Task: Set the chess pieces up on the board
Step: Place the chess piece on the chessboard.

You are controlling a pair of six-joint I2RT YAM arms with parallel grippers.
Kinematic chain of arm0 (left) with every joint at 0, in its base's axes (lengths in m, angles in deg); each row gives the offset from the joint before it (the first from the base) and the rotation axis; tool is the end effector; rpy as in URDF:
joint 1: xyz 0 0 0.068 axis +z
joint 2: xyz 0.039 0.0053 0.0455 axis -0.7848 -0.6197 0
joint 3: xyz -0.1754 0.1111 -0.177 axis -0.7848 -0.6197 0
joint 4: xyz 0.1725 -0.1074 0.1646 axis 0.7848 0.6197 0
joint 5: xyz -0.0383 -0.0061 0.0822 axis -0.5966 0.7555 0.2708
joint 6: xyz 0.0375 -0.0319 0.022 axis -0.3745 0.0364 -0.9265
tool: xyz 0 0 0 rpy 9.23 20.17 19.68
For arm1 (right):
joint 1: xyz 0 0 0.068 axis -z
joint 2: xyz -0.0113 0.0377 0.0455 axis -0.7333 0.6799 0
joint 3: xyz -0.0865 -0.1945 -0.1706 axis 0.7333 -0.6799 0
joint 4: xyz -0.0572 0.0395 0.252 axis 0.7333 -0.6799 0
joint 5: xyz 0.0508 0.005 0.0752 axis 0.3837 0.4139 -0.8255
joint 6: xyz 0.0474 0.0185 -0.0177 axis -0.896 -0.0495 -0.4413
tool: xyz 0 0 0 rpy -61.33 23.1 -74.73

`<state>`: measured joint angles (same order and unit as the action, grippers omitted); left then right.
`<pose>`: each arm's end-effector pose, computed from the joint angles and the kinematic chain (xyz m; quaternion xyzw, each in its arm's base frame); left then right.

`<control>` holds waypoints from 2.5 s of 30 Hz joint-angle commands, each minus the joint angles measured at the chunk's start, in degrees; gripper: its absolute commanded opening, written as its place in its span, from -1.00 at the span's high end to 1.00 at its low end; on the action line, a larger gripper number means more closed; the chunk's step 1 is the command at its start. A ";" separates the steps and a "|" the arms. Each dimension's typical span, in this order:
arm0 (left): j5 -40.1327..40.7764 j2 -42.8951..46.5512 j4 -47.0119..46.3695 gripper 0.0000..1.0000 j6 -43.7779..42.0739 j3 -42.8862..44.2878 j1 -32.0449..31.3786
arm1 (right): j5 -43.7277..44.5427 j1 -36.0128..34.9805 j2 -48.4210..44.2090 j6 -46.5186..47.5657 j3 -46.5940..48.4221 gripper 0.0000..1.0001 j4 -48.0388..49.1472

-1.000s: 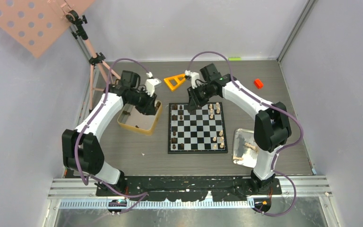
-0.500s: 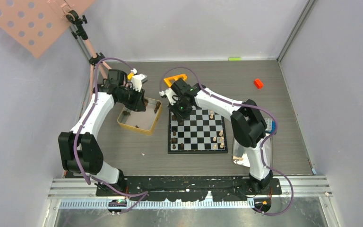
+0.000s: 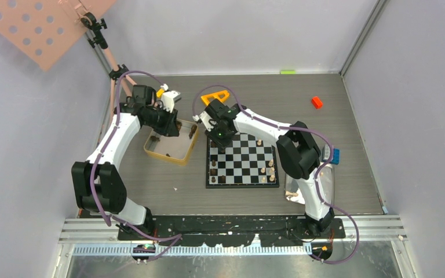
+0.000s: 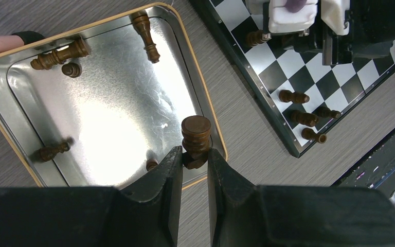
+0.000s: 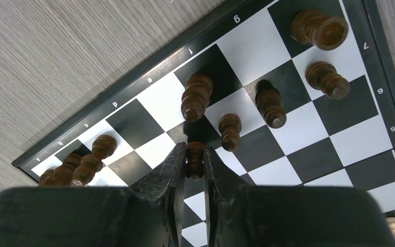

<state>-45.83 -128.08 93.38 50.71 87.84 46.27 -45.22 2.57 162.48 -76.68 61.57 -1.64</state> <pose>0.3042 -0.0468 0.2889 0.2473 0.9005 -0.2237 0.2790 0.3180 0.3194 0.1974 -0.4629 0.8642 0.1099 0.1638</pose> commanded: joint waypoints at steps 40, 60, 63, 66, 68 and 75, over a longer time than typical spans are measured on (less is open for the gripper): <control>-2.96 1.38 0.50 0.96 0.58 1.20 0.33 | 2.40 -1.46 -0.15 0.86 4.06 0.26 -2.46; -3.32 1.00 0.83 0.96 0.49 1.34 0.33 | 2.15 -1.41 0.40 0.73 4.48 0.46 -2.72; -3.39 0.98 0.79 0.96 0.41 1.21 0.33 | 1.83 -1.45 0.43 0.52 4.52 0.38 -2.74; -3.70 0.79 0.75 0.96 0.41 1.35 0.33 | 1.90 -1.47 -0.15 0.35 4.48 0.28 -2.74; -4.02 0.61 0.70 0.96 0.30 1.40 0.33 | 1.73 -1.46 -0.93 0.06 4.48 0.19 -2.73; -10.46 -0.36 0.89 0.96 -1.12 2.58 0.20 | -1.31 -0.33 -5.59 -0.73 4.73 0.10 -3.42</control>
<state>-50.16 -128.12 93.89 50.69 87.91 46.27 -44.04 1.52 164.14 -76.77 63.78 -4.57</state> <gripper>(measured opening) 0.229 0.442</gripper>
